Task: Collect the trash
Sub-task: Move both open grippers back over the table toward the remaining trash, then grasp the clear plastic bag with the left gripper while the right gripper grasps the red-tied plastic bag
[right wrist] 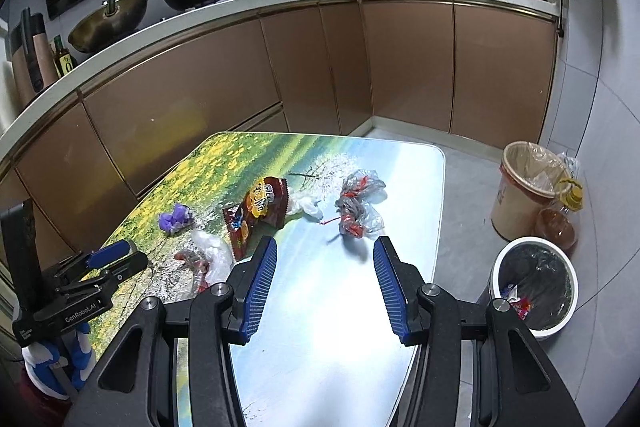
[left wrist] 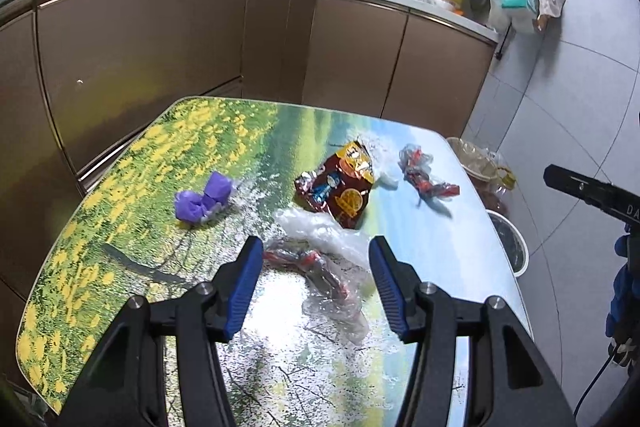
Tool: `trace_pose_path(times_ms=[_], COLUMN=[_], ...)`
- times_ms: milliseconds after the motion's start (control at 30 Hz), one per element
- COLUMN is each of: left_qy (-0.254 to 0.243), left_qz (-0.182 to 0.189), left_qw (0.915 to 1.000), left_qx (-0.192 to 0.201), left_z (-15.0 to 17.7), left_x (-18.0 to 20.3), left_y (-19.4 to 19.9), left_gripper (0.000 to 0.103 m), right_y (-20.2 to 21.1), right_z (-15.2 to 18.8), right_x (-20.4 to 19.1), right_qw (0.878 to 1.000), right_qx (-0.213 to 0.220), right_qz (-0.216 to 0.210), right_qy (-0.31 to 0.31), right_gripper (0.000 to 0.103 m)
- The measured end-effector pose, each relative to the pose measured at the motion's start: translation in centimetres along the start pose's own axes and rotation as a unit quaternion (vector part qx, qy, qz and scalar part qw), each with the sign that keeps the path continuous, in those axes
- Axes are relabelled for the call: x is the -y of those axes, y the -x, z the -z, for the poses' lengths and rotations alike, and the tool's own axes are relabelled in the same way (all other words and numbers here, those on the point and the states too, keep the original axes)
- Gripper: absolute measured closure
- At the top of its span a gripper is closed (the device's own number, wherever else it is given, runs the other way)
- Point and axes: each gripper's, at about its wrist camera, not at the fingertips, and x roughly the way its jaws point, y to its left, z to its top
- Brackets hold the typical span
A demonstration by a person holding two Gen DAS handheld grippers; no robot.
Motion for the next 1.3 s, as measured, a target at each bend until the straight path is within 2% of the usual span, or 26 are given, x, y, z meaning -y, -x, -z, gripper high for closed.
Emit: trace_pose_path(times_ms=[233,700,1100,1300], left_qy=[-0.008,-0.005,0.016,0.016], left_qz=[0.01,0.004,-0.014,0.019], left_qw=[0.9997,0.9987,0.9977,0.9968], left_qx=[-0.02,-0.05,-0.065,-0.076], left_z=[0.9,1.4,1.8,1.9], left_x=[0.2,0.1,-2.8,-2.1], left_y=[-1.4,-3.5,-3.8,-4.1], left_gripper=[0.05,0.05,0.05,0.05], right_y=[-1.8,-4.4,-5.5,-6.3], right_z=[0.2,1.1,1.4,1.7], right_x=[0.7,2.3,4.3,4.8], right_qw=[1.0,0.999,0.999,0.998], right_qx=[-0.012,-0.03,-0.034,-0.039], right_qz=[-0.009,-0.024,-0.025,-0.027], right_qy=[-0.005,-0.017,-0.032,-0.036], right_gripper=[0.053,0.053,0.053,0.053])
